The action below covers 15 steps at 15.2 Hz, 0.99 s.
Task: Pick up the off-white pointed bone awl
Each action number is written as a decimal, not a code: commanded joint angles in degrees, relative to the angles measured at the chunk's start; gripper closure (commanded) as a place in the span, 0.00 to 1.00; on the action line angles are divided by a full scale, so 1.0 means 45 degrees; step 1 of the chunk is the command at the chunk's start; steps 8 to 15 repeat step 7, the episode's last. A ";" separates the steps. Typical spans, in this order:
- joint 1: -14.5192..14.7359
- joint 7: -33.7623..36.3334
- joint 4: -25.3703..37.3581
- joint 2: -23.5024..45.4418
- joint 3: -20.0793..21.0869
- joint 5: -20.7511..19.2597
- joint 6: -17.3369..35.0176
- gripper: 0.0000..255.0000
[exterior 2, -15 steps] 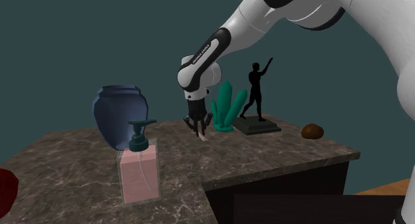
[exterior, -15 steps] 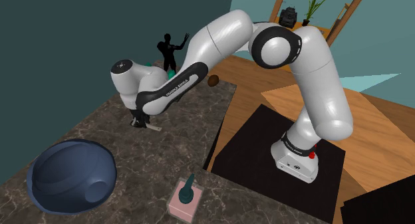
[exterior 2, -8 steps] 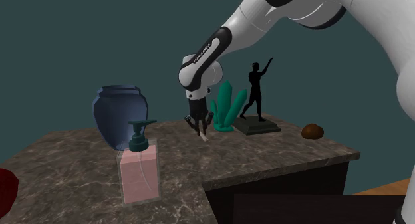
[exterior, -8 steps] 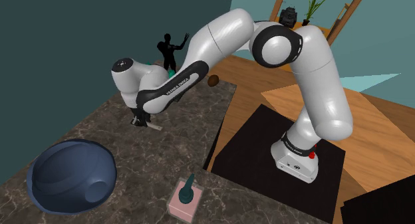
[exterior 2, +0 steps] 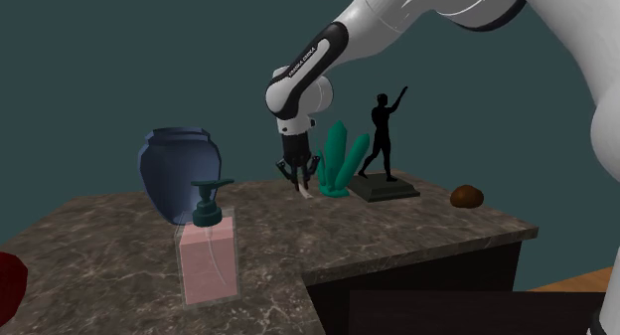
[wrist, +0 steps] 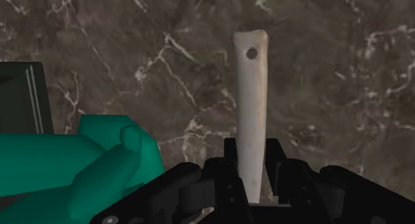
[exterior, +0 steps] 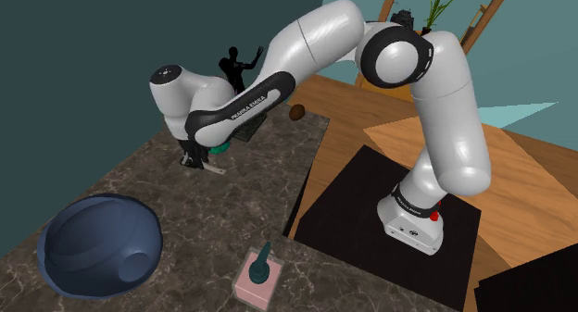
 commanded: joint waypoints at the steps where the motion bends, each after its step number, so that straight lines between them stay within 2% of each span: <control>1: -0.0038 -0.0058 -0.0017 -0.0237 0.0066 0.0086 -0.0219 1.00; 5: -0.0094 -0.0187 0.0085 -0.0606 0.0173 0.0243 -0.0671 1.00; 15: -0.0096 -0.0192 0.0089 -0.0620 0.0177 0.0249 -0.0688 1.00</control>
